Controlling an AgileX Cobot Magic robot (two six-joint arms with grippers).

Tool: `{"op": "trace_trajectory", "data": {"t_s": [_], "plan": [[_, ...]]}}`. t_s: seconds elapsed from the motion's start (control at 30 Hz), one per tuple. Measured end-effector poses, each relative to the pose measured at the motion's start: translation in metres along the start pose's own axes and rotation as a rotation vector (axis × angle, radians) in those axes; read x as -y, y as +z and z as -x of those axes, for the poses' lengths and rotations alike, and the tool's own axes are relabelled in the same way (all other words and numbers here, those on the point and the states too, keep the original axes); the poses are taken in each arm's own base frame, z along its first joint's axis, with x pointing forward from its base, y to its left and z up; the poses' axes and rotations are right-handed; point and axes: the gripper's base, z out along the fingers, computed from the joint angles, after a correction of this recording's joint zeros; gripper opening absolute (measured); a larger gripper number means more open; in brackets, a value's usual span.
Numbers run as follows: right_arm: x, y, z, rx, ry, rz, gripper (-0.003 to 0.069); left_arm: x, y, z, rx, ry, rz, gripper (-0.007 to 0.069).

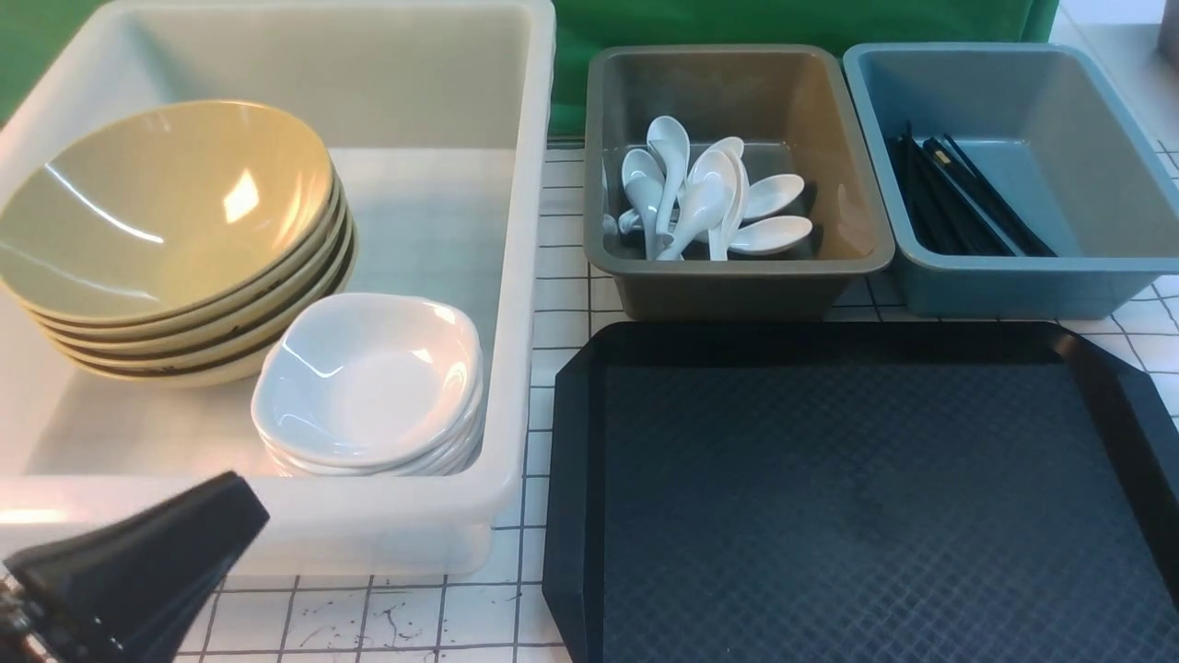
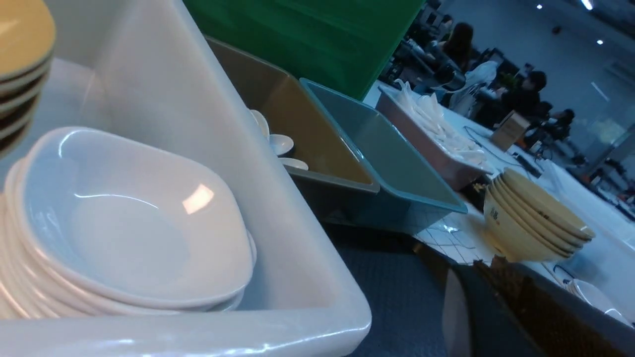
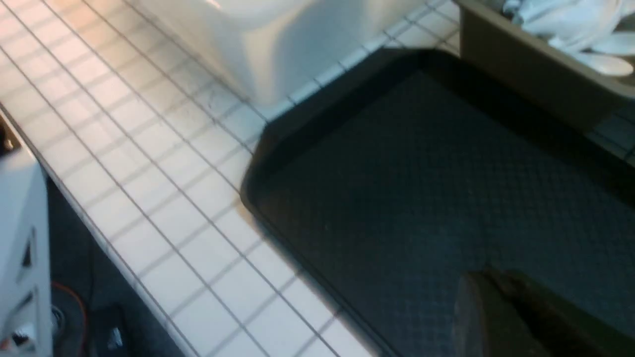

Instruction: On white black table put chopsticks spoon bowls plates into blue grey white boxes.

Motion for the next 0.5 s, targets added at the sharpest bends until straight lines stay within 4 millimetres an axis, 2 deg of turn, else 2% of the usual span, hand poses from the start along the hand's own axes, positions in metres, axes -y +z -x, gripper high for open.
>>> {"op": "trace_trajectory", "data": {"t_s": [0.5], "plan": [[0.006,-0.002,-0.016,-0.176,0.046,-0.07,0.0036,-0.029,0.001,-0.061,-0.158,0.0,0.075,-0.0001]]}}
